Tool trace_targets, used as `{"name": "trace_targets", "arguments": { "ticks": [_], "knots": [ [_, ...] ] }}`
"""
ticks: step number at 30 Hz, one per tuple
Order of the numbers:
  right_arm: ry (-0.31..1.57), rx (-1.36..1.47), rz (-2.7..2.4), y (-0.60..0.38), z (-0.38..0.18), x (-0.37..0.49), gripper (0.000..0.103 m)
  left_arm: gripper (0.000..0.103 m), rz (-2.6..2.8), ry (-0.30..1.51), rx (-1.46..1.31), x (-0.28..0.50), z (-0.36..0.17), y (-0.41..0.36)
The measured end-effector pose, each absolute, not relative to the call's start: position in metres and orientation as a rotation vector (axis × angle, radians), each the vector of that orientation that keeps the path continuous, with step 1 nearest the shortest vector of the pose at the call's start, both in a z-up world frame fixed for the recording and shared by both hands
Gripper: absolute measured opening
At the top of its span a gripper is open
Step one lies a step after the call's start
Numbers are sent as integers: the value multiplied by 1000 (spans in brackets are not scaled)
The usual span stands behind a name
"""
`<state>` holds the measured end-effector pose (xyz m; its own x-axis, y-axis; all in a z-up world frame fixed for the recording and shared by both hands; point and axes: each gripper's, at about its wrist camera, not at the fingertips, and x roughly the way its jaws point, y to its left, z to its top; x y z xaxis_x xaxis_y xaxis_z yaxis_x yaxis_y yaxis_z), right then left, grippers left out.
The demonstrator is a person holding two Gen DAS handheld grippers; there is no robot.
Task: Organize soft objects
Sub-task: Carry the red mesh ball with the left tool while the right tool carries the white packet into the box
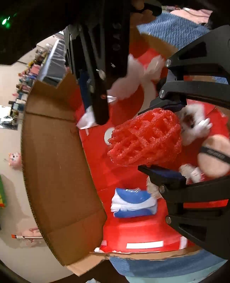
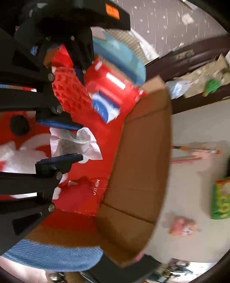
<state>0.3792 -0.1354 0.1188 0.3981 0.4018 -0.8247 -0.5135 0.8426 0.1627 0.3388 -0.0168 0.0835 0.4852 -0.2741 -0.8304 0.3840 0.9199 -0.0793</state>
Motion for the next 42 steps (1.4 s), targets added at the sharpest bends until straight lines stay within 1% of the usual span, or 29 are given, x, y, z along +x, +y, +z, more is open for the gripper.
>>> {"name": "trace_targets", "arguments": {
  "ticks": [5,12,33,42],
  "knots": [
    [1122,-159,571,-126,93,408,30,49,-388,1023,138,356,71,-20],
    [1199,-190,557,-118,73,419,30,49,-373,1048,146,369,61,-30],
    [1248,-205,540,-118,59,425,33,54,-361,1042,135,373,59,-31],
    [1255,-213,545,-113,51,428,38,57,-359,1036,147,370,59,-32]
  ]
}}
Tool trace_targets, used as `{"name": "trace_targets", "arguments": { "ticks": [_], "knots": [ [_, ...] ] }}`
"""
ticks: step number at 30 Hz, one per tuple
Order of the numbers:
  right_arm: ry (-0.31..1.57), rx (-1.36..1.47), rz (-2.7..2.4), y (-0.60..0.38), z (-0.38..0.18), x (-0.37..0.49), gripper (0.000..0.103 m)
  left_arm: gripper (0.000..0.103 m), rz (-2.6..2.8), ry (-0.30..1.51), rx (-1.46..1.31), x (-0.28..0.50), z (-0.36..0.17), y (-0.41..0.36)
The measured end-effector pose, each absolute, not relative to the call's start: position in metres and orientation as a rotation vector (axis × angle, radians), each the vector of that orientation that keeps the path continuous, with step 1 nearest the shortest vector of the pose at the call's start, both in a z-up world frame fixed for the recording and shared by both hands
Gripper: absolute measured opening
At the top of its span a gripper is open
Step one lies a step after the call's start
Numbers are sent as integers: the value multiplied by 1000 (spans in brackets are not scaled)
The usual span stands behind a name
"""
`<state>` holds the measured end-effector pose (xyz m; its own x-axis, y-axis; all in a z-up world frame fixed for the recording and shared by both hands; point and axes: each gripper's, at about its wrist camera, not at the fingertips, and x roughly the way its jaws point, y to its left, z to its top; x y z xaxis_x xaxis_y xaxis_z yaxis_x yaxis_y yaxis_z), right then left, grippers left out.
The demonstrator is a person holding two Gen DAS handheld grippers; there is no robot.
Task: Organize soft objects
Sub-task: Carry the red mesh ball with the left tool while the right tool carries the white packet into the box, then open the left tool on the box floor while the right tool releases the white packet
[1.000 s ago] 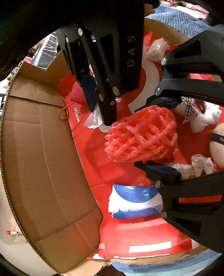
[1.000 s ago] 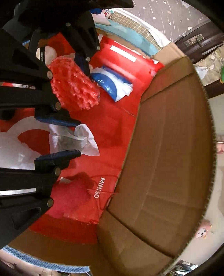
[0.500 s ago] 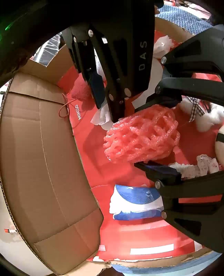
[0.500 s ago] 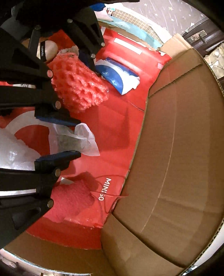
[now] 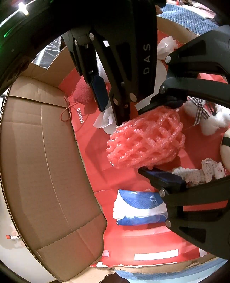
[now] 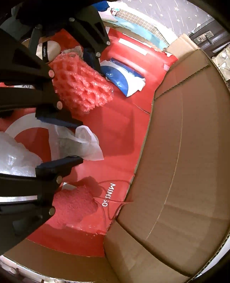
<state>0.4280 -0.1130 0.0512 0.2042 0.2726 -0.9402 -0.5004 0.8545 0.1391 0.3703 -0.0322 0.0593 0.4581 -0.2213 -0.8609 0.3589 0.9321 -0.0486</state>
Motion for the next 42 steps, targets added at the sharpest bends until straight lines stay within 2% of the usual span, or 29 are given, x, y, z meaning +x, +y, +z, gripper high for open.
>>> {"name": "trace_targets", "arguments": {
  "ticks": [5,22,24,37,42],
  "knots": [
    [1257,-202,541,-115,51,429,41,62,-356,1028,144,369,61,-31],
    [1243,-191,535,-121,64,432,50,68,-355,999,129,362,74,-25],
    [1240,-188,535,-123,67,430,50,71,-351,992,128,359,77,-24],
    [1109,-139,522,-148,132,402,61,78,-327,884,70,326,116,-11],
    [1031,-121,514,-152,158,378,69,86,-322,806,25,302,137,-6]
  ]
}}
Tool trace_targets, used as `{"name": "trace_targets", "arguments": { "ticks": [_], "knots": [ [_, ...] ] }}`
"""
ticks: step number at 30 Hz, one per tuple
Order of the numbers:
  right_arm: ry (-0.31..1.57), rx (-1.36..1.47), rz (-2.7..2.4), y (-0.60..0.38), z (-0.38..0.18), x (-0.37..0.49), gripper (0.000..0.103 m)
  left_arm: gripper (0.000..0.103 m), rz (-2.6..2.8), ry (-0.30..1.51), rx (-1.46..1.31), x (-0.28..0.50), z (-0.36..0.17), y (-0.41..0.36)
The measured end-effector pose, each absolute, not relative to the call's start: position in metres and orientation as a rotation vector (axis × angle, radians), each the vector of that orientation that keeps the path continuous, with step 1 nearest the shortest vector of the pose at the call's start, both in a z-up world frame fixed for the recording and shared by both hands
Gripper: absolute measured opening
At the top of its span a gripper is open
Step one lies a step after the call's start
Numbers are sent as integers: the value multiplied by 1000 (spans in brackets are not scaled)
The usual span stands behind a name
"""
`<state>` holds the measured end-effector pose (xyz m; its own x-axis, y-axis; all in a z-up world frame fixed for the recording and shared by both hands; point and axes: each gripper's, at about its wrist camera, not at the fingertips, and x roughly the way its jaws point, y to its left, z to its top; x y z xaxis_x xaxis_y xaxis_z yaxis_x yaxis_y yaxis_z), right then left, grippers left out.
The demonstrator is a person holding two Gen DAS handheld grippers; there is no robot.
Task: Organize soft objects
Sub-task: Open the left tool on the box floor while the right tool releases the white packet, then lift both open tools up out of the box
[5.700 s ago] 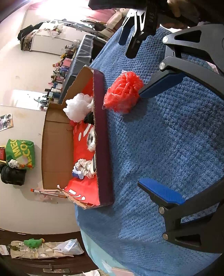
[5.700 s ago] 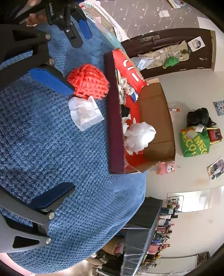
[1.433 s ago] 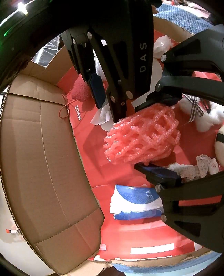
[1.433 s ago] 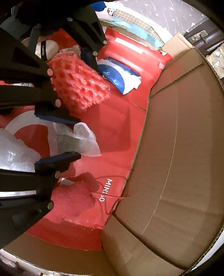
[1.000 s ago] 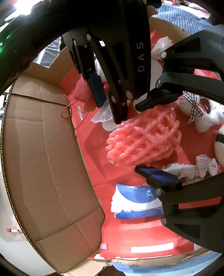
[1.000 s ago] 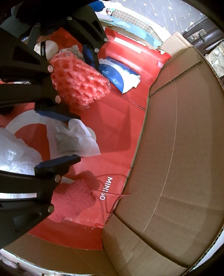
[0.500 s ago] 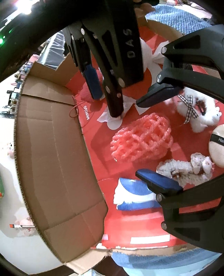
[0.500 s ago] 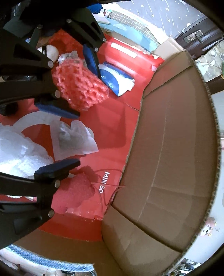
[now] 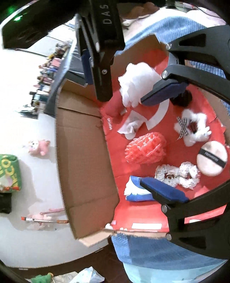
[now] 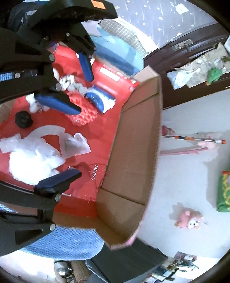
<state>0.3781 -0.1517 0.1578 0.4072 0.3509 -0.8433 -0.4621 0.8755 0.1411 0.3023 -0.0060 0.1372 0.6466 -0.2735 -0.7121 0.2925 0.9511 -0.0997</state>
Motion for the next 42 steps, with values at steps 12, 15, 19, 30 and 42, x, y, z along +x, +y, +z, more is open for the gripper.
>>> {"name": "trace_targets", "arguments": {
  "ticks": [12,15,19,30,42],
  "knots": [
    [802,-35,448,-186,190,299,95,100,-252,568,5,232,177,-2],
    [720,-21,417,-195,194,275,100,102,-218,524,5,219,176,1],
    [632,-43,366,-199,190,245,103,103,-188,480,-9,204,170,6],
    [473,-106,250,-190,148,203,103,103,-110,431,1,188,144,8],
    [515,-93,213,-189,97,217,103,103,-90,486,10,211,105,9]
  ]
}}
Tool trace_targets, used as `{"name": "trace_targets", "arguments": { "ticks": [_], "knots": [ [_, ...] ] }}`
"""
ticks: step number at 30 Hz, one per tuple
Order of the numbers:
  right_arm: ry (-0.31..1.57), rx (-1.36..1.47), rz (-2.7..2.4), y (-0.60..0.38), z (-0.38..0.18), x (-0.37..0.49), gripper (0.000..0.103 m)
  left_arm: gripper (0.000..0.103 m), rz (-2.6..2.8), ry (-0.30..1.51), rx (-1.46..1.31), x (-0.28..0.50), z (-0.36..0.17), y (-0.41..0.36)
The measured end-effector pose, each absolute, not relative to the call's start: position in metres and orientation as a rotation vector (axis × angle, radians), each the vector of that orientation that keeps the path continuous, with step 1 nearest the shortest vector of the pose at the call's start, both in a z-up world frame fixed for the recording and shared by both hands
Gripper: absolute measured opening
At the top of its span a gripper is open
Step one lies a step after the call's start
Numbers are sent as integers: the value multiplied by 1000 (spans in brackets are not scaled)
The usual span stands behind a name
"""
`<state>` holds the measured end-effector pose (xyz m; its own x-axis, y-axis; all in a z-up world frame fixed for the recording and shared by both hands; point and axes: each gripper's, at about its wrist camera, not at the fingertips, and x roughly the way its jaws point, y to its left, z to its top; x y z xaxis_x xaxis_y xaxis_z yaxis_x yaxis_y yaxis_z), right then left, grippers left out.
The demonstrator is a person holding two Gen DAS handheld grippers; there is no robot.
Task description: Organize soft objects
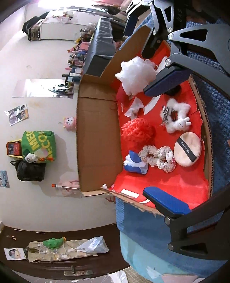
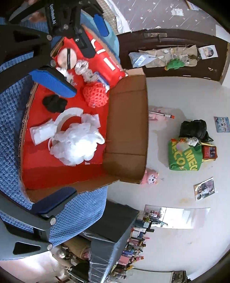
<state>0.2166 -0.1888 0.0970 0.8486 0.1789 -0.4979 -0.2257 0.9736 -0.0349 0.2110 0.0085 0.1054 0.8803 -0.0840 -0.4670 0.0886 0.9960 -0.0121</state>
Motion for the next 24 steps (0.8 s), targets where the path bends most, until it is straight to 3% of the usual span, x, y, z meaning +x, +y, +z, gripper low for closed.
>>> {"name": "trace_targets", "arguments": {
  "ticks": [24],
  "knots": [
    [576,-53,206,-193,69,236,103,103,-95,581,12,232,77,6]
  ]
}}
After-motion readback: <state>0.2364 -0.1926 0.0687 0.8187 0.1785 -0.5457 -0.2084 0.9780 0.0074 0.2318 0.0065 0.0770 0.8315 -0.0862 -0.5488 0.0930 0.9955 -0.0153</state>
